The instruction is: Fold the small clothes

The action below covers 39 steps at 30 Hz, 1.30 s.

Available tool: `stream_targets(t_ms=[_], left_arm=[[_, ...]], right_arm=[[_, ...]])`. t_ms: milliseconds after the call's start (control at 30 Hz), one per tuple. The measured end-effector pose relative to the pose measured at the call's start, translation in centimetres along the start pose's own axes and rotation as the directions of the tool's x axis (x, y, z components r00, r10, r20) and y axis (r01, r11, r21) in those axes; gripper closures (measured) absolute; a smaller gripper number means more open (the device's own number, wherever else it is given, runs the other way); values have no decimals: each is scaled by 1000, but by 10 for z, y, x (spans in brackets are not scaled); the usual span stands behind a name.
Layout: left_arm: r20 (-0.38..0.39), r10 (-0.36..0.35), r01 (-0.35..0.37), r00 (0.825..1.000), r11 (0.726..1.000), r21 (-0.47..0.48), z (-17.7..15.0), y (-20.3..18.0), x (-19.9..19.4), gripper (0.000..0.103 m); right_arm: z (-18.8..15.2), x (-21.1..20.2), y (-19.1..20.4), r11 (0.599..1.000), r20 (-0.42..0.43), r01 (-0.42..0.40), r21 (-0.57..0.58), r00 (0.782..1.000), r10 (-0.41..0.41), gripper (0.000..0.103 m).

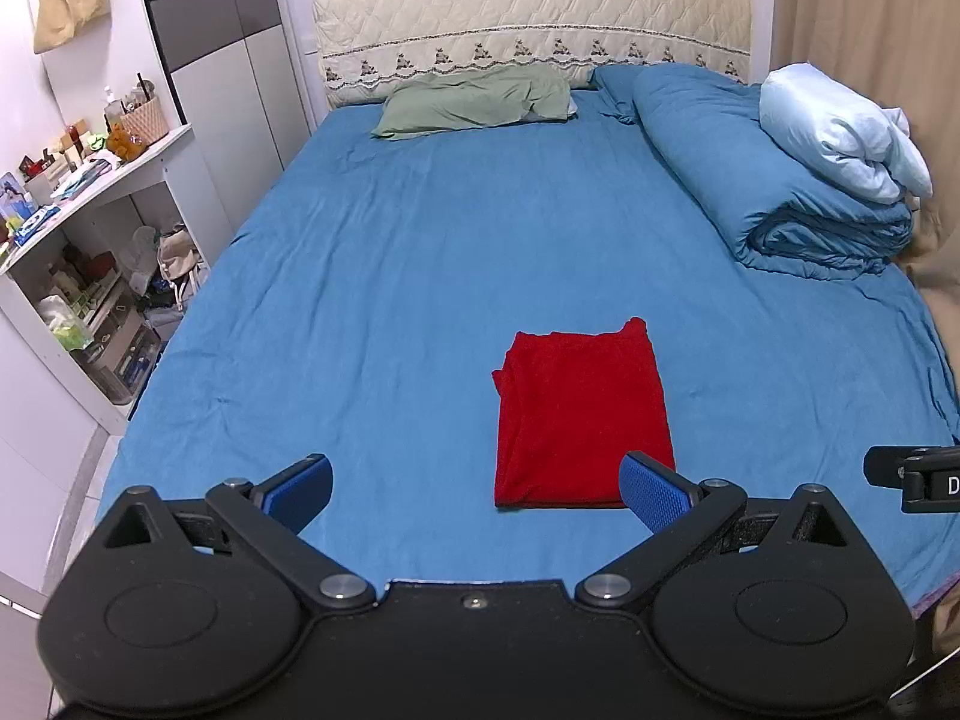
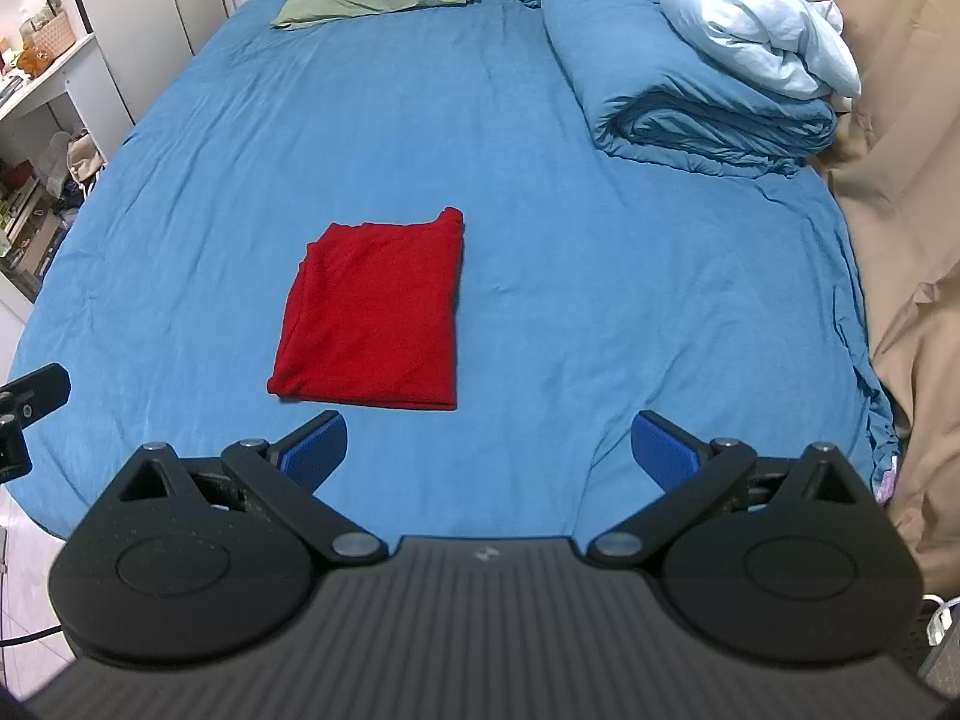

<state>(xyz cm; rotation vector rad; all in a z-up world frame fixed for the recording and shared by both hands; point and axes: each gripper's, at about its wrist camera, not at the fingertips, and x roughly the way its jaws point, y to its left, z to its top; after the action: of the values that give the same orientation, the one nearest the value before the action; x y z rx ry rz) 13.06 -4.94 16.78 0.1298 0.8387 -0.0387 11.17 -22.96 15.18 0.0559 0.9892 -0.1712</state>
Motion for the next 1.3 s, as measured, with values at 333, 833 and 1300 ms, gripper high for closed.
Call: stream_targets(t_ms=[333,833,1300], left_arm=[[0,-12,12,1000,1000,0,3,-2,0,0],[6,-17,17,1000,1000,6,4,-3,2,0],[24,-12,11,1000,1000,15,3,-5,-2,0]], right_arm=[[0,-1,2,1000,-1,4,-3,1000,-4,0],[1,-3,2,1000,-3,10,8,1000,-10,0],[-2,-5,6,1000,8,15,13,1000,-16,0]])
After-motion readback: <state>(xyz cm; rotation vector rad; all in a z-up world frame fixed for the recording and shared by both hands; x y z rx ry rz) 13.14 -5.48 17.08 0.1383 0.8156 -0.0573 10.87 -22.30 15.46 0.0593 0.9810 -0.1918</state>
